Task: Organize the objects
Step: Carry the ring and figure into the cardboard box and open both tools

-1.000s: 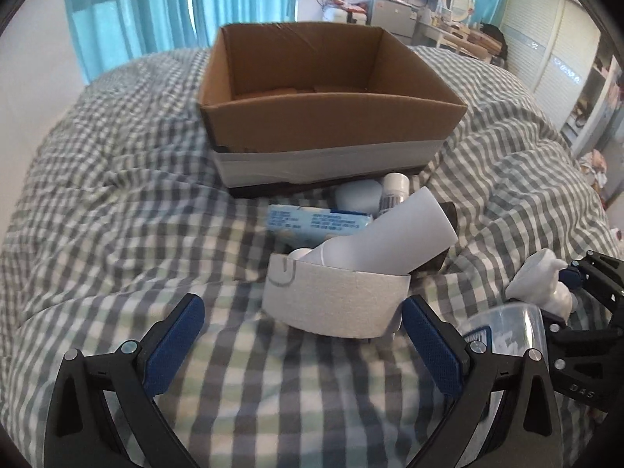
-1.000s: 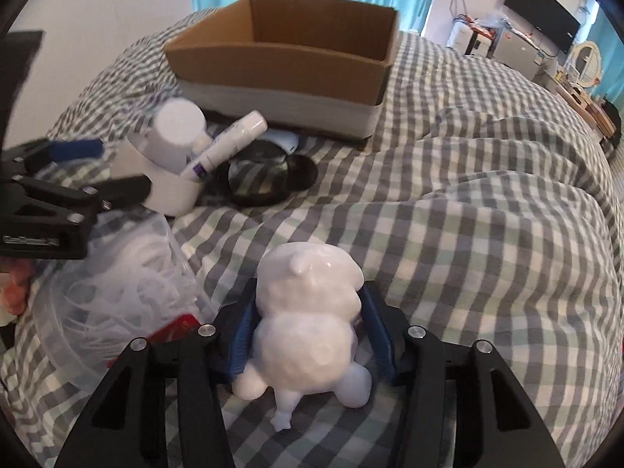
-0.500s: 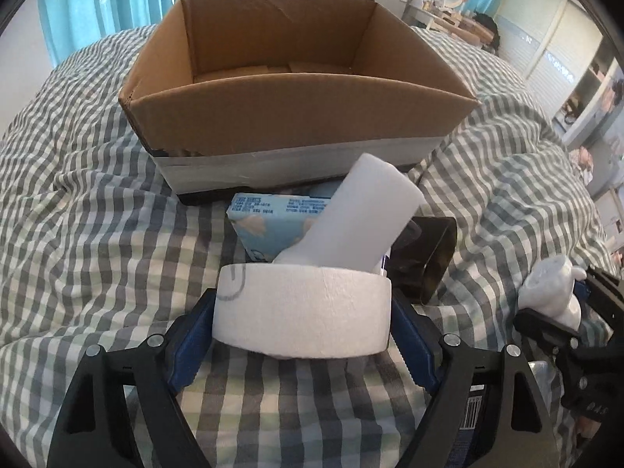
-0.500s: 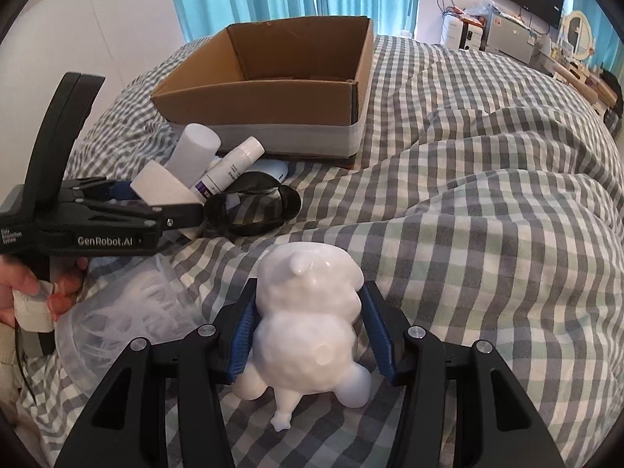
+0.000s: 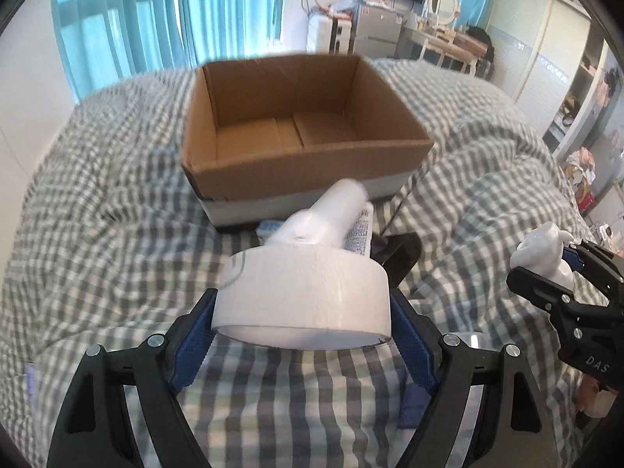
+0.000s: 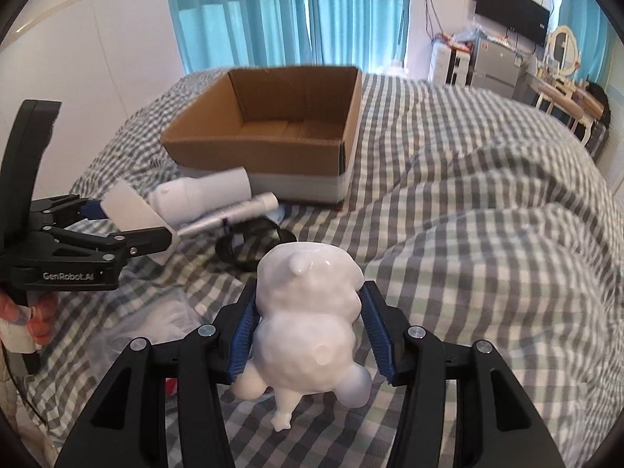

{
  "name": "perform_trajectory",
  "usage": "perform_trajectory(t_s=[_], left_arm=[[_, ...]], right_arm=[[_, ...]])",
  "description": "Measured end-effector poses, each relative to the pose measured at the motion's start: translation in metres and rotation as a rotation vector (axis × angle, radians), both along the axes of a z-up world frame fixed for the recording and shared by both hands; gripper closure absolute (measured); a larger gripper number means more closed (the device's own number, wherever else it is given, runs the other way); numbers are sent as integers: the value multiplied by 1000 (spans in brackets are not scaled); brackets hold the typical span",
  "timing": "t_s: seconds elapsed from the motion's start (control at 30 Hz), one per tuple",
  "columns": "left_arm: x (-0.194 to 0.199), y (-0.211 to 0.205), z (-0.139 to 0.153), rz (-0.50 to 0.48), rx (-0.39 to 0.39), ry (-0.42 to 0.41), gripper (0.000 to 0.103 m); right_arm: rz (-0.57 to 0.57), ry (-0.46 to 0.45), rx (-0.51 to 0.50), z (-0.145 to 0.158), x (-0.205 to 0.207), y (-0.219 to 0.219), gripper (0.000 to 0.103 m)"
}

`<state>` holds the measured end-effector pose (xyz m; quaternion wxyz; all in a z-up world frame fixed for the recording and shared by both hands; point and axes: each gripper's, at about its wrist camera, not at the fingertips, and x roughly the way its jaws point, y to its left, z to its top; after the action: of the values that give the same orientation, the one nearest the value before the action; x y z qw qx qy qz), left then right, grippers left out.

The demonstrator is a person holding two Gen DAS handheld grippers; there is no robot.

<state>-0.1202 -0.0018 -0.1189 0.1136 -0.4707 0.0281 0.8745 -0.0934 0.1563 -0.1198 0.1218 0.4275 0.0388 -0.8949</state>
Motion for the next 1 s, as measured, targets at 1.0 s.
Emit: perform_trajectory(t_s=[1.0], left_arm=[[-20,-1,140,-27,-43,363,18]], right_arm=[[76,303,33,157,-25,-54,52]])
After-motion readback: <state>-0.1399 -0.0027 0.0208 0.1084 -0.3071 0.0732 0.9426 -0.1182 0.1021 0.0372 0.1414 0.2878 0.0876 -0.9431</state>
